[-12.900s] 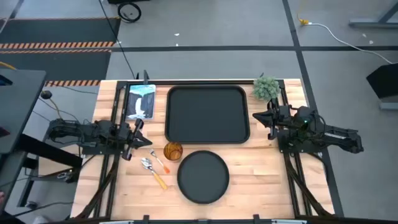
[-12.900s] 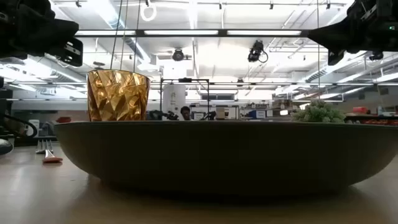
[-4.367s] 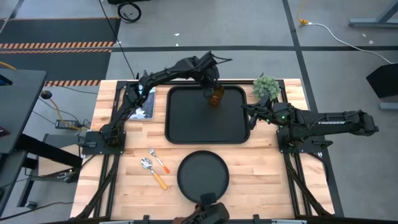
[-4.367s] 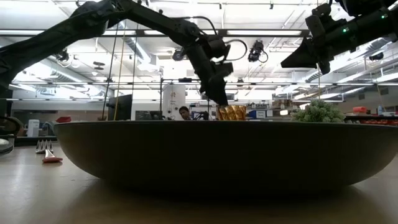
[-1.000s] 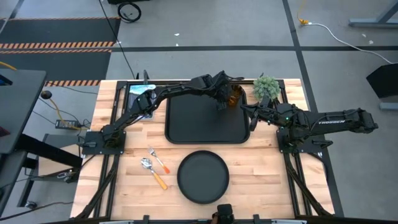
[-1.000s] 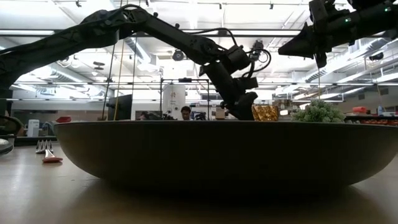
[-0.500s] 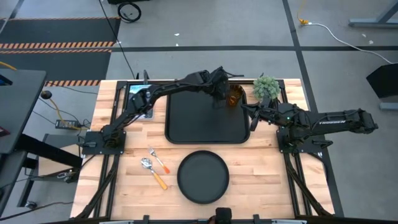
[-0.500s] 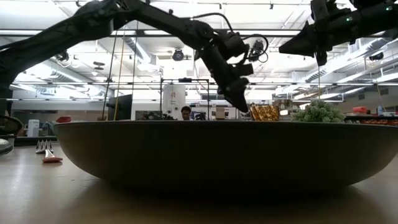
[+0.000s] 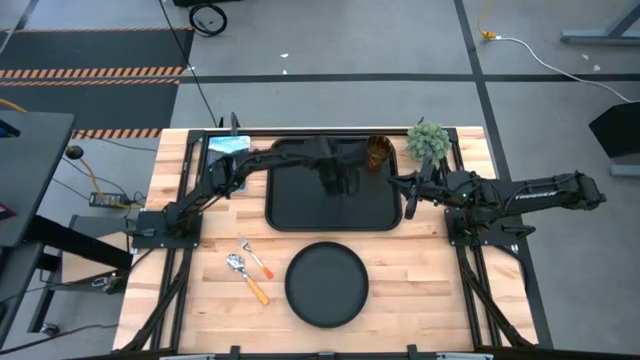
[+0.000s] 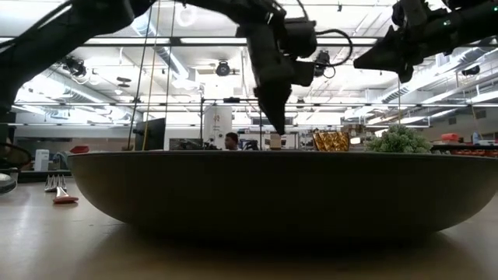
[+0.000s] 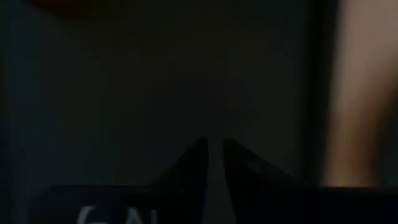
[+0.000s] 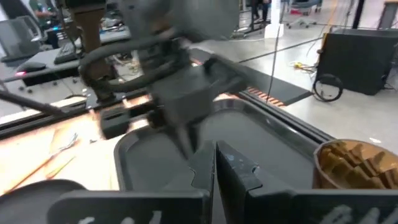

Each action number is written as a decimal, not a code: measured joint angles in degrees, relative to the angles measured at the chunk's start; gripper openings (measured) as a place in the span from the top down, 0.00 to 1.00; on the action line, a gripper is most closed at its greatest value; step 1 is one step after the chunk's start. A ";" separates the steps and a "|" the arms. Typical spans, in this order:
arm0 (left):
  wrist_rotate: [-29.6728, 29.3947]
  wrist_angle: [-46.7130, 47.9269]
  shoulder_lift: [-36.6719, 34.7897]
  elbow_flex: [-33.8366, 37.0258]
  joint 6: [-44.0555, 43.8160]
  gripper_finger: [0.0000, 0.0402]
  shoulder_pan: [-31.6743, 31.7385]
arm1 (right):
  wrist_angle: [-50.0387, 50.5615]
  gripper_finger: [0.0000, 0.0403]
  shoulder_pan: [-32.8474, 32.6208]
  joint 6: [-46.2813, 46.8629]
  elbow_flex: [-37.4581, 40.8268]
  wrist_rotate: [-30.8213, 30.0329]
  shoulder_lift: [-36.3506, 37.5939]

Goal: Pick and place plate/cup/fork/spoon on tray
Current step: Put the black plate on the black serving tray to bottom of the brown cup

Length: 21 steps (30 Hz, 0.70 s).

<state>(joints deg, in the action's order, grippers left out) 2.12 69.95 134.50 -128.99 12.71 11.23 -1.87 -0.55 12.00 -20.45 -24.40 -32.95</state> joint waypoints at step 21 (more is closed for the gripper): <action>-3.98 13.72 -0.48 0.04 -15.13 0.88 -22.15 | 3.35 0.94 -7.44 -4.69 0.00 0.44 5.04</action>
<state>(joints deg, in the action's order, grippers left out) -1.86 83.67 134.02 -128.95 -2.43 -10.92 1.47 -7.99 7.31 -20.45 -23.97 -27.91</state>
